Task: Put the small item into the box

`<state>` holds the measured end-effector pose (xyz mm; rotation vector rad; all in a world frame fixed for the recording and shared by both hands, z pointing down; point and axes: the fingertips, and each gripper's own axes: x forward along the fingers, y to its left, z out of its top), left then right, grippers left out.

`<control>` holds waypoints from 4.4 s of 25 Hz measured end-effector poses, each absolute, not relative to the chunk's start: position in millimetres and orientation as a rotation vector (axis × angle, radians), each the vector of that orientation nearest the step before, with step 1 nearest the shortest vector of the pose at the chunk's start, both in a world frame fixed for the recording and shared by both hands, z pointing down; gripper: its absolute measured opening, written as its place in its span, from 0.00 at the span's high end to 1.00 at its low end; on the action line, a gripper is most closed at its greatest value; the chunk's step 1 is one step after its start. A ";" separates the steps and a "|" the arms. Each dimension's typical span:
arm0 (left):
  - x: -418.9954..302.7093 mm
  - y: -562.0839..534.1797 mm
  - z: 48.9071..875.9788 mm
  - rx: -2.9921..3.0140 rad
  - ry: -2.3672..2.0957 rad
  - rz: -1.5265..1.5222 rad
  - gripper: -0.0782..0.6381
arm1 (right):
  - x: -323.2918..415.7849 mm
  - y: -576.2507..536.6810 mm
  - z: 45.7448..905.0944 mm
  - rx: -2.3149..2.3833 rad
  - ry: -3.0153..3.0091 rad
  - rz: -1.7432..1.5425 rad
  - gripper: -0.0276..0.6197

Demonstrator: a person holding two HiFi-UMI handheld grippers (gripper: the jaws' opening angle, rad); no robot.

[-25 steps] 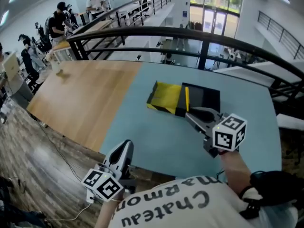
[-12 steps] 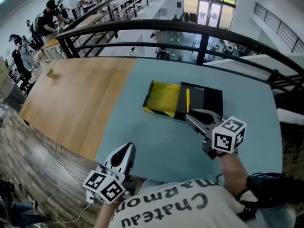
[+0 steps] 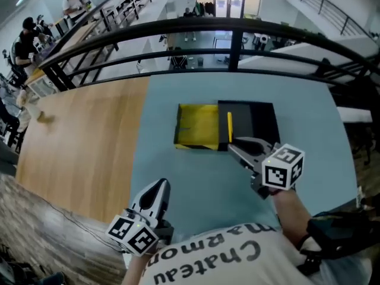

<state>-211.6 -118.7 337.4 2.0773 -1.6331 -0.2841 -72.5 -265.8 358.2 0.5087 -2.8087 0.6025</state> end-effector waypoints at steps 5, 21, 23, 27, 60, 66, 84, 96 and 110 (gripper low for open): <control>-236.1 -151.5 347.6 2.174 -1.494 -0.178 0.89 | -92.5 -278.8 369.9 0.659 -2.776 0.652 0.84; -276.8 -221.5 399.8 2.253 -1.104 -0.167 0.89 | -145.6 -297.9 431.8 0.946 -2.532 0.795 0.84; -282.3 -228.2 407.3 2.249 -1.091 -0.166 0.89 | -151.5 -304.5 444.3 0.966 -2.485 0.799 0.83; -293.9 -243.4 426.5 2.213 -1.099 -0.126 0.89 | -165.7 -317.0 465.4 0.970 -2.385 0.770 0.83; -324.0 -237.1 462.4 2.140 -1.046 -0.088 0.89 | -171.7 -357.2 573.5 0.929 -1.816 0.852 0.83; -331.6 -229.2 463.1 2.135 -1.051 -0.093 0.89 | -172.4 -355.5 573.6 0.921 -1.777 0.875 0.83; -345.8 -201.4 457.0 2.117 -1.081 -0.100 0.89 | -168.0 -349.2 577.6 0.871 -1.632 0.951 0.83; -349.9 -191.8 461.3 2.100 -1.079 -0.130 0.89 | -170.2 -348.8 578.7 0.865 -1.612 0.960 0.83; -360.9 -180.6 449.6 2.075 -1.138 -0.139 0.89 | -170.5 -348.0 575.7 0.873 -1.625 0.949 0.83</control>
